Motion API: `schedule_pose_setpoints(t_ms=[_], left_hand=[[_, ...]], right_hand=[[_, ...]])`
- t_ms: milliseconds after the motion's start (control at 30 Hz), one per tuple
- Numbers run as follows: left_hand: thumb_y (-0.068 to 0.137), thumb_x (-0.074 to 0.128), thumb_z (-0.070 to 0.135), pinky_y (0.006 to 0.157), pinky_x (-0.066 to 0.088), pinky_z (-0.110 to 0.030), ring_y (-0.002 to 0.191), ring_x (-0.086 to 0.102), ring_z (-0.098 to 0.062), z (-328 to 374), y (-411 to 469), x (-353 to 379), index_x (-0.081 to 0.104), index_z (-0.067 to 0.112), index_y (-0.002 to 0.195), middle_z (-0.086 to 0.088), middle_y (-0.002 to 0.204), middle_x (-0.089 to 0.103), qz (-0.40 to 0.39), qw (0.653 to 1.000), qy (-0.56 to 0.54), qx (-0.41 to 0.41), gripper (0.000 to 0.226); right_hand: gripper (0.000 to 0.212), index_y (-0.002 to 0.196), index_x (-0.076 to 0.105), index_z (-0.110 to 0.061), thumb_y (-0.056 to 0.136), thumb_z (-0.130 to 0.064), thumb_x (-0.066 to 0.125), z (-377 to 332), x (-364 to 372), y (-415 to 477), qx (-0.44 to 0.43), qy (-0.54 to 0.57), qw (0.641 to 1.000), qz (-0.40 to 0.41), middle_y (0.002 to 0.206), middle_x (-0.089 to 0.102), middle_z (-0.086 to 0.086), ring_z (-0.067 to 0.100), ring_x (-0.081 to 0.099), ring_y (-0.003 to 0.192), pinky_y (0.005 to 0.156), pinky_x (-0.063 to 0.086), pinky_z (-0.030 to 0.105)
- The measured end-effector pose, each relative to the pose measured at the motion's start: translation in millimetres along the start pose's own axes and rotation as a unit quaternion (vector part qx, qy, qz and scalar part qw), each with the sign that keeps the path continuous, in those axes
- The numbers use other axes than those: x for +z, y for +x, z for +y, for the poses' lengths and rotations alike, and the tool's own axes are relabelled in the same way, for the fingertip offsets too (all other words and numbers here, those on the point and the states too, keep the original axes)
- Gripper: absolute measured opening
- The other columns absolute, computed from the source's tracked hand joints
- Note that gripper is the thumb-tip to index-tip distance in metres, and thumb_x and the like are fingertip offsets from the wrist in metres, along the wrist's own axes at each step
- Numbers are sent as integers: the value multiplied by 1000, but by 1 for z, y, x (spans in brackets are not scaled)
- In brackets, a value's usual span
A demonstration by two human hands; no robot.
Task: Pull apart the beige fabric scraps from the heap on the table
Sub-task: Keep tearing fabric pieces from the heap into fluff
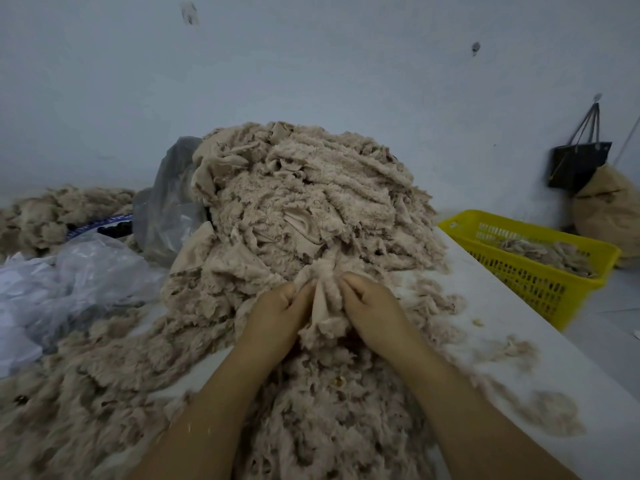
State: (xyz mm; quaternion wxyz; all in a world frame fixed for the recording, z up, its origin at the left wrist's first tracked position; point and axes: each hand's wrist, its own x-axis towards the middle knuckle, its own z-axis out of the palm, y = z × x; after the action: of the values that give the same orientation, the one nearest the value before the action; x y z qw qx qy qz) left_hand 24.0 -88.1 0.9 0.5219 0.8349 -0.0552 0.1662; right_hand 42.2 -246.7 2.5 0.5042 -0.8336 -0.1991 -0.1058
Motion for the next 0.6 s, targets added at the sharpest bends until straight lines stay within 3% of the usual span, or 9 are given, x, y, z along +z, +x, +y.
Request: schedule_pose_setpoints(t_ms=[67, 167, 233, 300, 367, 433, 533, 600], left_hand=[[95, 61, 38, 46, 28, -19, 45, 34, -2, 0, 1, 0, 38, 20, 59, 14, 48, 38, 14, 1000, -7, 6, 47], [97, 60, 33, 52, 31, -26, 51, 37, -6, 2, -1, 3, 42, 17, 62, 4, 57, 42, -2, 1000, -6, 13, 42], [99, 60, 23, 58, 39, -27, 59, 47, -9, 1, -2, 1, 56, 11, 68, -3, 64, 52, -16, 1000, -25, -8, 33], [94, 62, 4, 67, 44, -29, 69, 51, -13, -2, 0, -2, 62, 6, 78, -5, 73, 58, -39, 999, 26, 3, 17], [94, 61, 4, 62, 38, -29, 66, 46, -14, -5, 1, -1, 58, 4, 76, -5, 70, 55, -15, 994, 102, 31, 18], [99, 57, 22, 54, 32, -26, 60, 46, -18, -4, 3, -1, 55, 1, 73, -11, 66, 55, 44, 993, 107, 36, 34], [100, 51, 38, 49, 29, -23, 55, 42, -17, -5, 5, -3, 44, 11, 65, -4, 59, 45, 100, 991, 93, 14, 45], [102, 45, 43, 55, 37, -27, 58, 50, -17, -8, 7, -6, 52, 9, 68, -2, 61, 53, 111, 991, 69, -18, 49]], right_hand=[[36, 79, 67, -32, 103, -43, 42, 1, -4, 0, 26, 23, 999, 2, 69, 63, -16, -3, 55, 62, 56, 37, 14], [41, 84, 68, -61, 88, -80, 32, -5, -7, -4, 91, 140, 985, -43, 86, 68, -37, -17, 62, 81, 72, 43, 12], [54, 92, 65, -60, 71, -96, 31, -6, -2, -6, 85, 125, 985, -77, 95, 66, -38, -18, 61, 88, 75, 45, 14], [47, 95, 61, -53, 75, -90, 42, -4, 5, -7, 60, 52, 994, -80, 95, 66, -34, -13, 62, 86, 70, 48, 13], [14, 95, 63, -46, 96, -52, 50, 1, 10, -3, 50, 23, 996, -64, 88, 69, -24, -5, 64, 81, 65, 48, 12], [31, 84, 63, -41, 103, -31, 41, 3, 6, -1, 74, 30, 996, -33, 74, 65, -19, -7, 59, 69, 59, 42, 15], [43, 60, 55, -37, 102, -42, 43, 4, -4, 0, 118, 99, 988, 7, 47, 50, -17, -2, 45, 43, 47, 35, 16], [41, 61, 56, -28, 92, -54, 52, -2, -3, -3, 109, 142, 984, 10, 55, 60, -2, 13, 57, 53, 52, 39, 17]])
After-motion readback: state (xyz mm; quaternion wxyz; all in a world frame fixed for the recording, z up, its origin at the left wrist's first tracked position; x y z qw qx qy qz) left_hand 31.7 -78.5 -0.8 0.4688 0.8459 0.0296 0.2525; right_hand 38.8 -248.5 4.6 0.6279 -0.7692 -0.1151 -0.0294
